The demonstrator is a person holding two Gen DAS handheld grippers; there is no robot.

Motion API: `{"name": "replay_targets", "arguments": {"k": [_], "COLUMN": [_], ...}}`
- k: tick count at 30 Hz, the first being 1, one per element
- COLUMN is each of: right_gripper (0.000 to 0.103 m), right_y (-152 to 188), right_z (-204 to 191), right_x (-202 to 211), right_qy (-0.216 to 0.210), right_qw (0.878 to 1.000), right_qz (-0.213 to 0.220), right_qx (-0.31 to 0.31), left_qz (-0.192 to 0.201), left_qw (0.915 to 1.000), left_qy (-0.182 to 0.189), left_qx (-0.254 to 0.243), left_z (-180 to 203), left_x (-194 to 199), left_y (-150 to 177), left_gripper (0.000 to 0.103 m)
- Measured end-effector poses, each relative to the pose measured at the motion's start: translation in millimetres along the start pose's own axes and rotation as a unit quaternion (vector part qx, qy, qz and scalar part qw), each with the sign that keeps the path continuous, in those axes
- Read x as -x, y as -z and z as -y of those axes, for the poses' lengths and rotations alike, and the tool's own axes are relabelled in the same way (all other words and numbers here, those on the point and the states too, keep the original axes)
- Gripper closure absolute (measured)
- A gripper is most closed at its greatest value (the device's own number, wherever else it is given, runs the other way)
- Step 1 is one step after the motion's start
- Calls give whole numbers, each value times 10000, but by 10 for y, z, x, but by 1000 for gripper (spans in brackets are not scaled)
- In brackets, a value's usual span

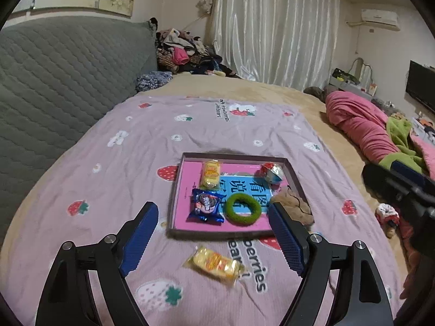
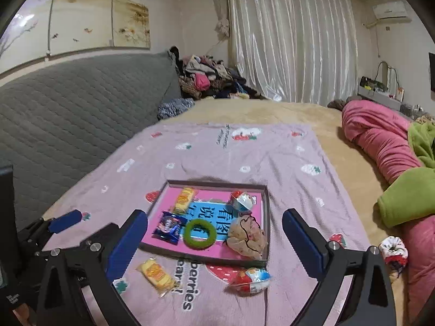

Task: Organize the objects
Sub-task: 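Raise both open tools up and away from the pink tray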

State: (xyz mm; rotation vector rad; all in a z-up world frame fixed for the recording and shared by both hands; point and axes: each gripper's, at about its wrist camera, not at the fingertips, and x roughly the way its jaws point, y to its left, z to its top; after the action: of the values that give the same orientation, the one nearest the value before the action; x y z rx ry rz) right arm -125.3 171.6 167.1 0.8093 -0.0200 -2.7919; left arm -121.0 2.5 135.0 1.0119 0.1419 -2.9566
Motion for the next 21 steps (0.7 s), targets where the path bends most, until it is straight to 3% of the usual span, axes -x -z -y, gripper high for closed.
{"name": "replay_targets", "arguments": {"k": [11, 21], "right_gripper": [1, 1], "right_y": [-113, -89], "right_z": [-209, -340], "right_x": [755, 1284], "right_qy": [-99, -27], "right_qw": [9998, 9992], "right_qz": [195, 351], "right_qx": [33, 181], "left_qz": [213, 266], "left_qw": [9996, 9996], "left_qy": [-172, -57], "left_qx": [-120, 107], "left_z": [-77, -217], "left_x": [783, 1330], "left_y": [27, 52], "left_gripper": [11, 11]}}
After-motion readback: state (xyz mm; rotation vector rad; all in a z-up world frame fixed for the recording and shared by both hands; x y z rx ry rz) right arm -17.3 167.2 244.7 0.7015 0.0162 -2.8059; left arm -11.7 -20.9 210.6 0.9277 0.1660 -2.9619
